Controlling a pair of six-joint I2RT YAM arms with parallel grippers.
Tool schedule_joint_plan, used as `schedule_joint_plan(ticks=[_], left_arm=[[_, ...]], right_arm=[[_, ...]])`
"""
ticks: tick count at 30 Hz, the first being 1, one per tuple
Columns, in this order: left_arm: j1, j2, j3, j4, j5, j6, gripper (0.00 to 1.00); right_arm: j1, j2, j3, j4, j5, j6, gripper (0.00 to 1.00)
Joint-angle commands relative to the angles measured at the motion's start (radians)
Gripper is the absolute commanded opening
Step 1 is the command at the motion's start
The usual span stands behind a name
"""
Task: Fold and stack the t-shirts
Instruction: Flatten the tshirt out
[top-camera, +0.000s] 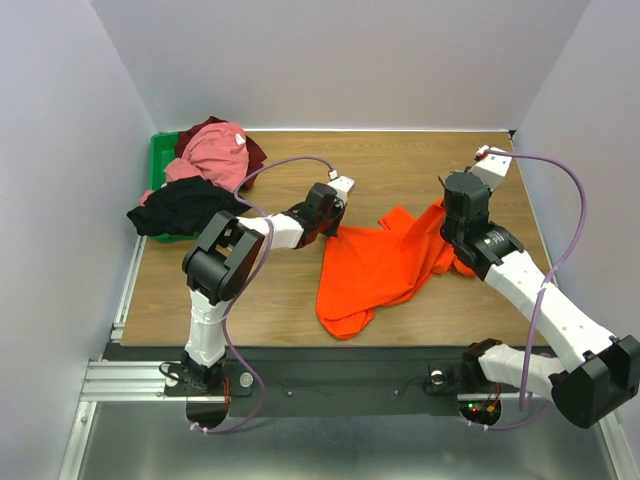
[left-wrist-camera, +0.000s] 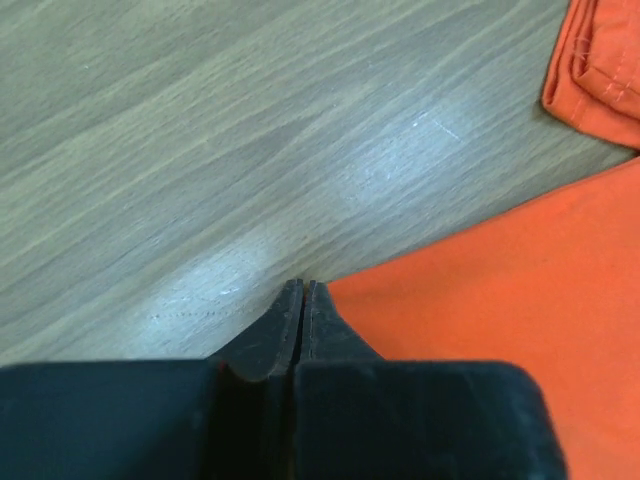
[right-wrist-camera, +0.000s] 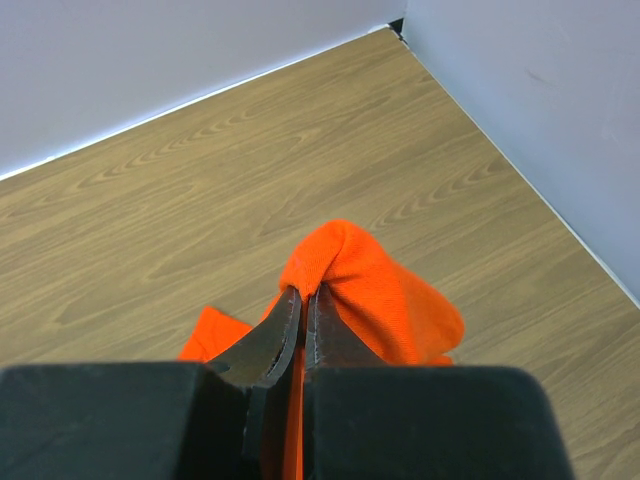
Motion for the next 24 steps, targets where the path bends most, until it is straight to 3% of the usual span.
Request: schedule_joint_plan(ticks=[1,5,11,17,20,21,24], left_arm=[[-0.002,-0.003,0.028,-0.022,-0.050,0.008,0.00],[0.000,-0.045,0.014,-0.019,-0.085,0.008,0.00],[0.000,-0.273,-0.101,0.044,-0.249,-0.032,0.00],[-0.003,-0.673,-0.291,0.143,-0.388,-0.081,0.00],[-0.018,-0.911,-0.346,0.151,-0.388,-0.084,0.00],[-0.019,-0.911,-0.346,0.151,-0.388,-0.083,0.00],[-0.040,-1.102,-0.375,0.147,-0.395,-0.075,0.00]], right_arm=[[-0.009,-0.027,0.001,0.063,0.017,0.007,0.01],[-0.009,-0.022,0.001,0.065,0.012,0.005,0.01],[-0.009,-0.018,0.007,0.065,0.011,-0.001,0.01],[-0.009,-0.054,0.027,0.063,-0.043,-0.027,0.01],[-0.007,-0.094,0.036,0.063,-0.057,-0.048,0.01],[-0.007,-0.110,0.036,0.063,-0.063,-0.053,0.01],[-0.004,-0.188,0.044,0.056,-0.130,-0.062,0.01]])
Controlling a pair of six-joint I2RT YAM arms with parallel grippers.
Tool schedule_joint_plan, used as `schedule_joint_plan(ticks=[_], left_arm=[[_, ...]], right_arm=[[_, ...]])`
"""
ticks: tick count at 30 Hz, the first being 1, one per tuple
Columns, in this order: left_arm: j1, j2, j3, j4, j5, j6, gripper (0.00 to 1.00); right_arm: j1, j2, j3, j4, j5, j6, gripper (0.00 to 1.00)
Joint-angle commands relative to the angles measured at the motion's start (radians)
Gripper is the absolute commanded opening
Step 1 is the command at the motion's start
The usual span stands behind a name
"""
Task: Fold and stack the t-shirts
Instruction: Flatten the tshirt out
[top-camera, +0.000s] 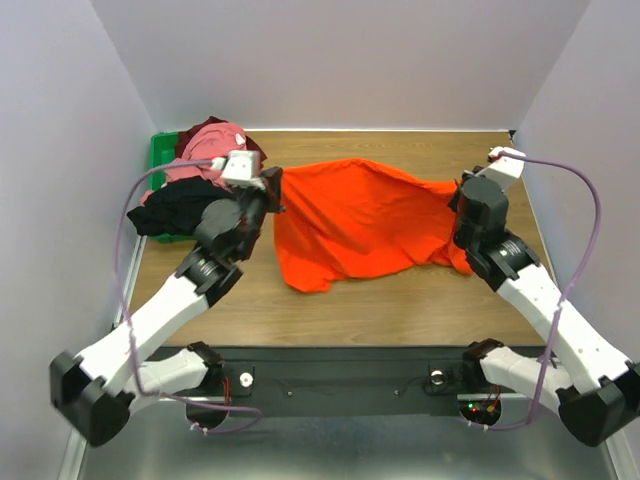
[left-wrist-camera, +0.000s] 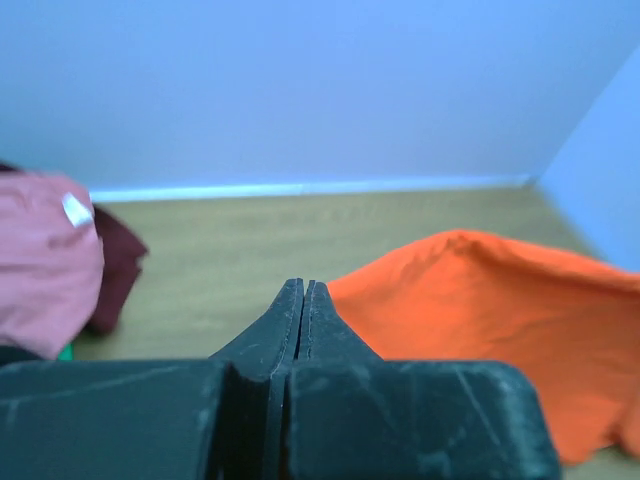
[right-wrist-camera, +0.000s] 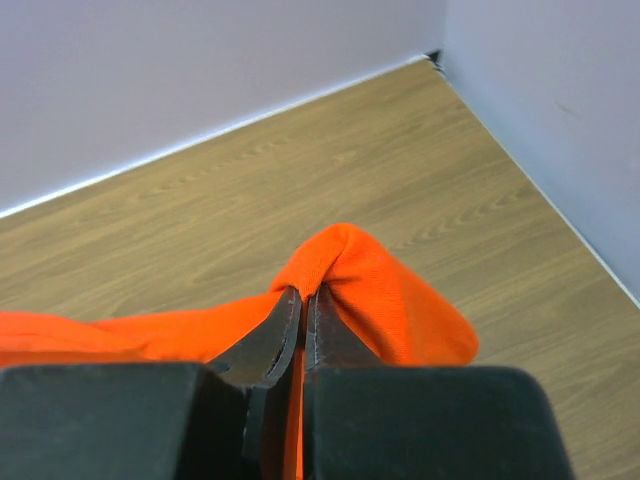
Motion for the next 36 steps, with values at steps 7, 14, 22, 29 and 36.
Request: schedule_joint_plan(ticks=[7,14,22,29,36], left_arm=[[-0.062,-0.389,-0.073,-0.014,-0.033,-0.011,0.00],[-0.073,-0.488,-0.021,-0.069,0.082,-0.040,0.00],[-0.073,-0.519,0.069,-0.100,0.174,-0.038,0.00],[-0.073,-0.469,0.123,-0.076,0.110,0.021,0.00],[-0.070,-0.172,0.177,-0.034,-0.080,0.150,0.00]], right_arm=[[-0.002,-0.342,0.060,0.015,-0.231,-0.024,0.01],[-0.002,-0.526,0.101,-0.020,-0.411,0.002,0.01],[-0.003,-0.577,0.187,-0.028,-0.525,0.005,0.01],[-0.003,-0.495,0.253,0.012,-0.516,-0.030,0.01],[-0.003,-0.177,0.252,0.064,-0.257,-0.073,0.01]])
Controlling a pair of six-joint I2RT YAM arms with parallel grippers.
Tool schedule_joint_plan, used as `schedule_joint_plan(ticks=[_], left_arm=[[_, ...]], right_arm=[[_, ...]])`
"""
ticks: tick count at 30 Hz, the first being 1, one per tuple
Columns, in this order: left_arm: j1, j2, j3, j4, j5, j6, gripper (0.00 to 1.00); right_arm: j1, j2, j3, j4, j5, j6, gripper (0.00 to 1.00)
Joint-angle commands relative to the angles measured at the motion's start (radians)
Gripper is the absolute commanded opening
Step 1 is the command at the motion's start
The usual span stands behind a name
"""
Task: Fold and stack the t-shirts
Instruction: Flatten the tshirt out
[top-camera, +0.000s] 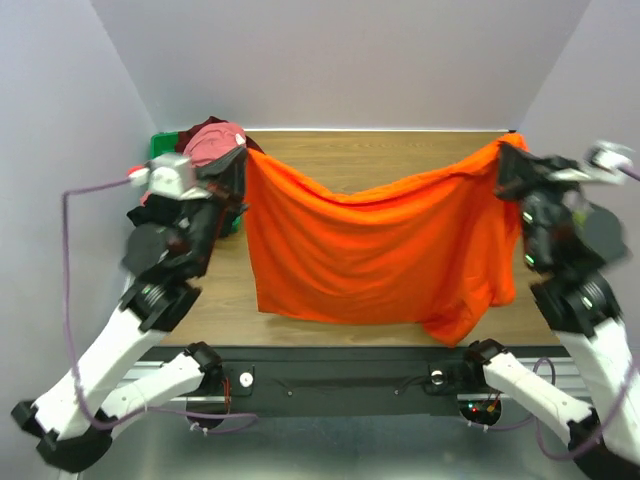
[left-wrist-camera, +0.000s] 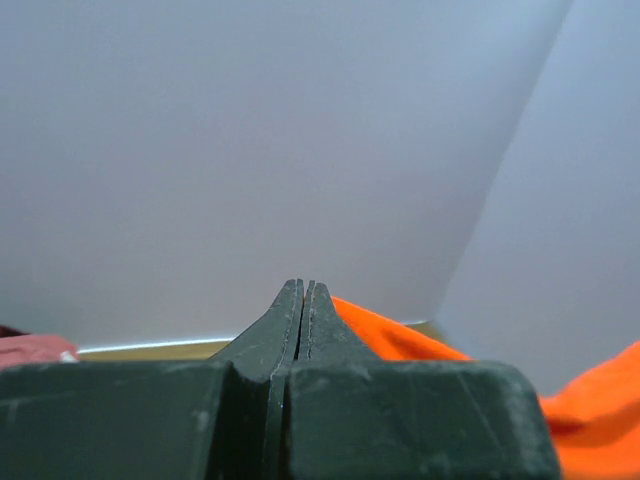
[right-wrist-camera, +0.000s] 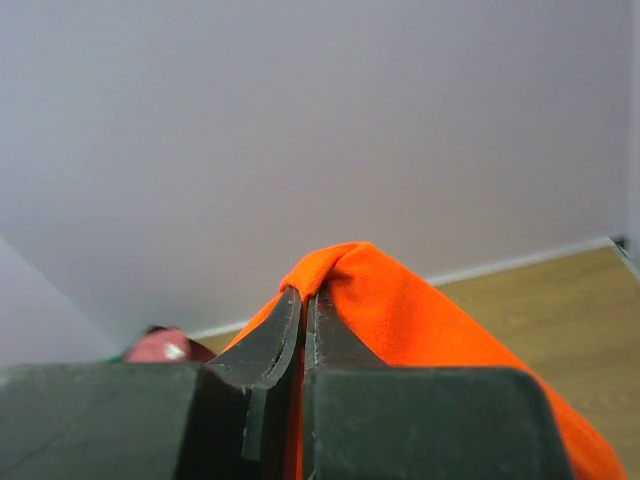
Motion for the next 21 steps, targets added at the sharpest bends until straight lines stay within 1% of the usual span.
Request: schedule_joint_plan(ticks=[1,2,3,4,6,7,11,14,15,19,21], left_arm=[[0.008,0.203,0.041,0.048,-0.121,0.103,0.00],[0.031,0.238,0.061,0.053,-0.116,0.107,0.00],[0.048,0.270,0.073,0.053,-0.110,0.108,0.00],[0.061,0.328,0.086,0.060,-0.092,0.108,0.00],[0.097,0.378,0.125,0.070,-0.078,0.110,0.00],[0.107,0.417,0.141,0.074,-0.069,0.117,0.00],[0.141,0.478,0.222,0.068,-0.030,0.136,0.00],[0.149,0.481,0.280,0.064,-0.024,0.166,0.00],[0.150,0.478,0.293,0.062,-0.024,0.175,0.00],[0.152,0.444,0.342,0.033,0.007,0.205,0.00],[0.152,0.419,0.336,0.031,0.060,0.208,0.00]], right_arm=[[-0.003,0.209,-0.008,0.054,0.188,-0.040,0.01],[-0.003,0.244,-0.005,0.064,0.214,-0.045,0.01],[-0.003,0.318,-0.002,0.080,0.237,-0.049,0.01],[-0.003,0.352,0.013,0.090,0.267,-0.060,0.01],[-0.006,0.445,0.036,0.119,0.286,-0.071,0.01],[-0.011,0.471,0.056,0.125,0.289,-0.083,0.01],[-0.018,0.576,0.160,0.139,0.298,-0.131,0.01],[-0.020,0.601,0.242,0.150,0.301,-0.166,0.01],[-0.020,0.601,0.242,0.150,0.300,-0.171,0.01],[-0.020,0.549,0.257,0.156,0.263,-0.186,0.01],[-0.020,0.489,0.246,0.157,0.248,-0.194,0.01]])
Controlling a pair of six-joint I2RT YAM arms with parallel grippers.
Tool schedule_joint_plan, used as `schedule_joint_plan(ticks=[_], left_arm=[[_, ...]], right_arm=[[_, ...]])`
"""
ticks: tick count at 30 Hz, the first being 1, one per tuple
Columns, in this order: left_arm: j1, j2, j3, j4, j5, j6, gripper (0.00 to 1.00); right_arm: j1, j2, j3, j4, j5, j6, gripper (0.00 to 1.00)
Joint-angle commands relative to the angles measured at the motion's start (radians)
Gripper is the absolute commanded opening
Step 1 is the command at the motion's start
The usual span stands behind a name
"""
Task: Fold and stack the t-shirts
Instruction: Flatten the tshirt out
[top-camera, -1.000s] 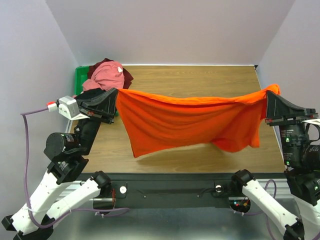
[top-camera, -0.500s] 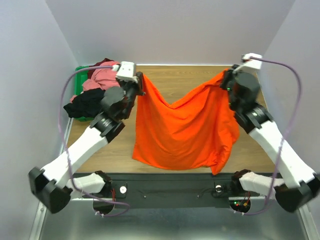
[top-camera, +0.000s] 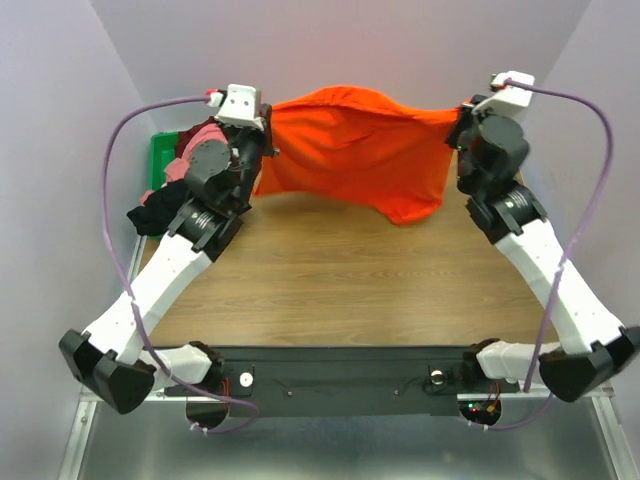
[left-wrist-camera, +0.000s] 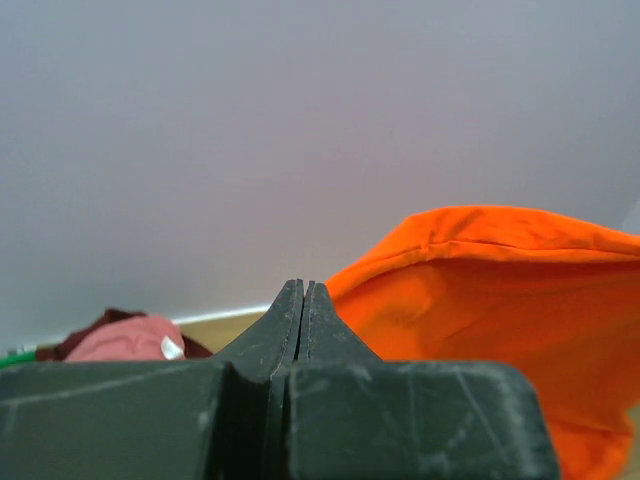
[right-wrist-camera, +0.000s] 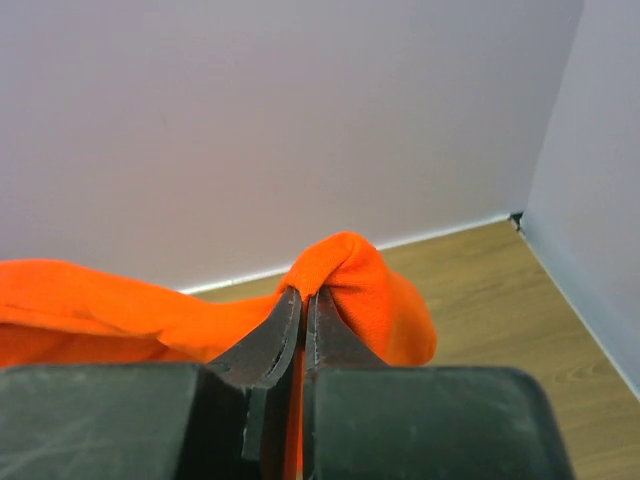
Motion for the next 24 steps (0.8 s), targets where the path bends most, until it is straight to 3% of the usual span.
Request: schedule_joint_plan(ticks=[1,8,13,19,24], left_arm=[[0.005,-0.112,0.038,0.060,0.081,0.043,0.00],[0.003,-0.313,-0.052,0.034,0.213,0.005,0.00],[0.002,-0.425,-0.036,-0.018,0.291,-0.021,0.00],[0.002,-0.469,-0.019,-0.035,0.356,-0.033,0.00],[0.002,-0.413,-0.017,-0.038,0.327,-0.024,0.00]], right_arm=[[-0.006,-0.126,0.016,0.089,-0.011,-0.041,0.01],[-0.005,-0.400,-0.102,0.089,-0.138,-0.025,0.01],[-0.006,-0.557,-0.123,0.084,-0.206,-0.005,0.01],[-0.006,-0.614,-0.103,0.050,-0.224,0.005,0.01],[-0.005,-0.554,-0.100,0.050,-0.172,-0.008,0.01]])
